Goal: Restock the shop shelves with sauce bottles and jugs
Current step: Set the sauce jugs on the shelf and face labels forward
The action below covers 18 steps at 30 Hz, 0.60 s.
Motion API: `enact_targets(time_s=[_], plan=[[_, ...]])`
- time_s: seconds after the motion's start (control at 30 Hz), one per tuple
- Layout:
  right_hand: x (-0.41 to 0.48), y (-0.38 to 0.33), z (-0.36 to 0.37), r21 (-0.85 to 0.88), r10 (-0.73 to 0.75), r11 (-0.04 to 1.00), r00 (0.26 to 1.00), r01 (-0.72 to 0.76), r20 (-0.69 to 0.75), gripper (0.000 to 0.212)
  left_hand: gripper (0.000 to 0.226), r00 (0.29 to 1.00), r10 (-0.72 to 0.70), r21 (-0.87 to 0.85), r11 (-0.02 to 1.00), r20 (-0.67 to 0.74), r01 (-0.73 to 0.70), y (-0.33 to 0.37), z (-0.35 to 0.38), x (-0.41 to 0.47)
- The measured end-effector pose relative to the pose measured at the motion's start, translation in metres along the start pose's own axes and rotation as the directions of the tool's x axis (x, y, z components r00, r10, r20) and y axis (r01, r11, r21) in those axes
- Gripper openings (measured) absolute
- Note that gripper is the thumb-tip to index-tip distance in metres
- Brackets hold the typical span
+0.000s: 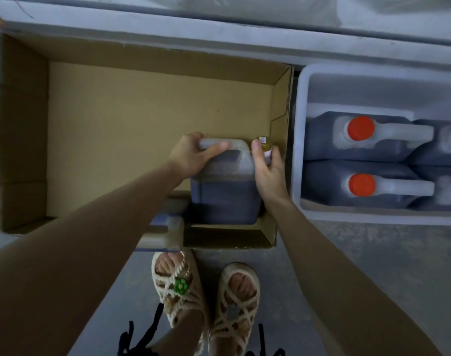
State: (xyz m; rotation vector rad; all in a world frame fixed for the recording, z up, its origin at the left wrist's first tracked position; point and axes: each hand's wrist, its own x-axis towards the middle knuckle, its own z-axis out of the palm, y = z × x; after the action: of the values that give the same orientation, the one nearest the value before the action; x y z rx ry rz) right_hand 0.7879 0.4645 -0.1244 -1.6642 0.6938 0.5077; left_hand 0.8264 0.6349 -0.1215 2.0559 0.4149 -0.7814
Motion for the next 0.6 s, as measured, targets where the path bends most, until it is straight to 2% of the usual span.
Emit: enact_targets(time_s=[0.07, 0.23, 0.37, 0.53, 0.6], plan=[[-0.006, -0.010, 0.000, -0.027, -0.017, 0.999, 0.999, 0.019, 0.046, 0.043, 0.038, 1.000, -0.004, 0.055, 0.998, 0.008, 0.004, -0.002, -0.006, -0.005], [-0.036, -0.053, -0.005, -0.083, -0.101, 0.991, 0.995, 0.103, 0.028, 0.015, 0.042, 0.999, 0.029, 0.081, 0.996, -0.015, -0.028, 0.029, -0.033, -0.046], [-0.086, -0.123, -0.029, -0.073, -0.205, 0.977, 0.978, 0.202, -0.033, 0.024, 0.042, 0.993, 0.116, 0.113, 0.987, -0.007, -0.115, 0.103, -0.075, -0.096], [-0.160, -0.249, -0.076, -0.089, -0.319, 0.946, 0.945, 0.313, -0.069, 0.015, 0.031, 0.964, 0.264, 0.047, 0.964, -0.018, -0.263, 0.222, -0.140, -0.172], [-0.193, -0.306, -0.097, -0.100, -0.362, 0.930, 0.927, 0.353, -0.100, 0.013, 0.035, 0.951, 0.308, 0.062, 0.950, -0.012, -0.307, 0.277, -0.168, -0.207]])
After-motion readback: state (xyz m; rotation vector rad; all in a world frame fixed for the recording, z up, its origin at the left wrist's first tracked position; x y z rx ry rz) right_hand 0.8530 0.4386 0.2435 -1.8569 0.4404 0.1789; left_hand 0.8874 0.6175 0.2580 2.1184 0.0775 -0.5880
